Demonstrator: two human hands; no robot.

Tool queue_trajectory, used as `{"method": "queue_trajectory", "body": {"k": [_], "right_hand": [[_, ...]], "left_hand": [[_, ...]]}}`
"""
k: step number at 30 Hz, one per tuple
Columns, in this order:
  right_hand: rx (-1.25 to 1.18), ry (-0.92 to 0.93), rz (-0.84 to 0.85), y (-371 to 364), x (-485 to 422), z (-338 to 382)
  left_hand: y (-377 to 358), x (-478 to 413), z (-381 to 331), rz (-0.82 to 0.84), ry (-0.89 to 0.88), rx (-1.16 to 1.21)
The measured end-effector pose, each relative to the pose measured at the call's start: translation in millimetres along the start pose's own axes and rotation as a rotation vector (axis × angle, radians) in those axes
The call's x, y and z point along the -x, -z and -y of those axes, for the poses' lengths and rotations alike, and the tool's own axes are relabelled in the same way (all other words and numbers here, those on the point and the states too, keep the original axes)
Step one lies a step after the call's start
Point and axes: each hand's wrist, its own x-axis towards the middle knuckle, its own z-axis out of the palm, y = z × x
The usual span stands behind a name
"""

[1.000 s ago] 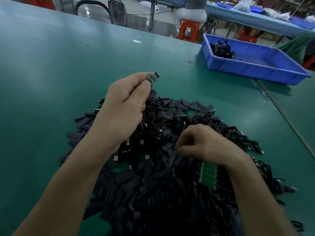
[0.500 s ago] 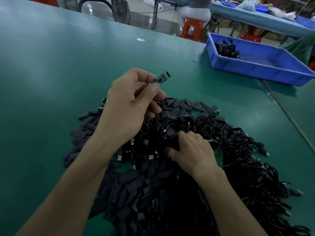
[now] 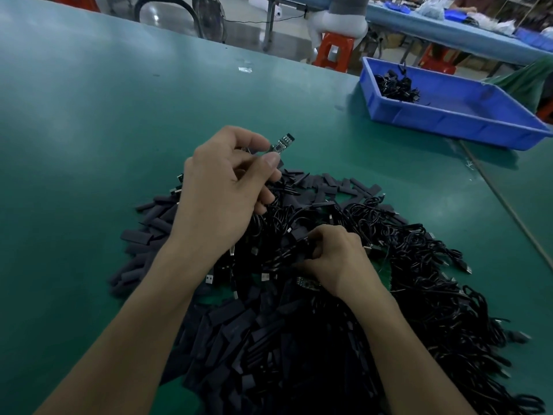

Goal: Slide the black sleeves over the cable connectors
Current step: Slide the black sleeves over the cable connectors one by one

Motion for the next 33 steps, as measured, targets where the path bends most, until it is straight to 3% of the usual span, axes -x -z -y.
{"method": "queue_trajectory", "body": {"k": [7, 12, 15, 17, 22, 26, 30, 33], "right_hand": [[0.060, 0.069, -0.115, 5.3, 2.1, -11.1], [-0.008, 0.154, -0.333, 19.2, 3.7, -16.0], [-0.128, 0.142, -0.383, 30.2, 0.9, -16.7], [-0.165, 0.148, -0.334, 34.2, 0.8, -17.6], [0.092, 0.143, 0.051, 27.0, 0.7, -18.2], [0.263, 0.158, -0.107, 14.1, -4.0, -11.5], [0.425, 0.135, -0.062, 3.0, -10.2, -9.3], [0.409, 0.128, -0.119, -0.7, -8.8, -8.6]], "left_hand": [[0.7, 1.5, -2.1, -0.024, -0.017, 0.006], [2.2, 1.0, -4.1, -0.020, -0.027, -0.010], [2.1, 1.8, -3.9, 0.040, -0.035, -0.056], [1.8, 2.8, -3.7, 0.034, -0.041, -0.066], [1.3, 2.4, -5.7, -0.054, -0.072, -0.033], [1.8, 2.3, -8.6, -0.094, -0.132, -0.004], [-0.4, 3.5, -7.3, -0.054, -0.147, -0.033], [-0.2, 4.4, -6.1, -0.006, -0.121, -0.050]]}}
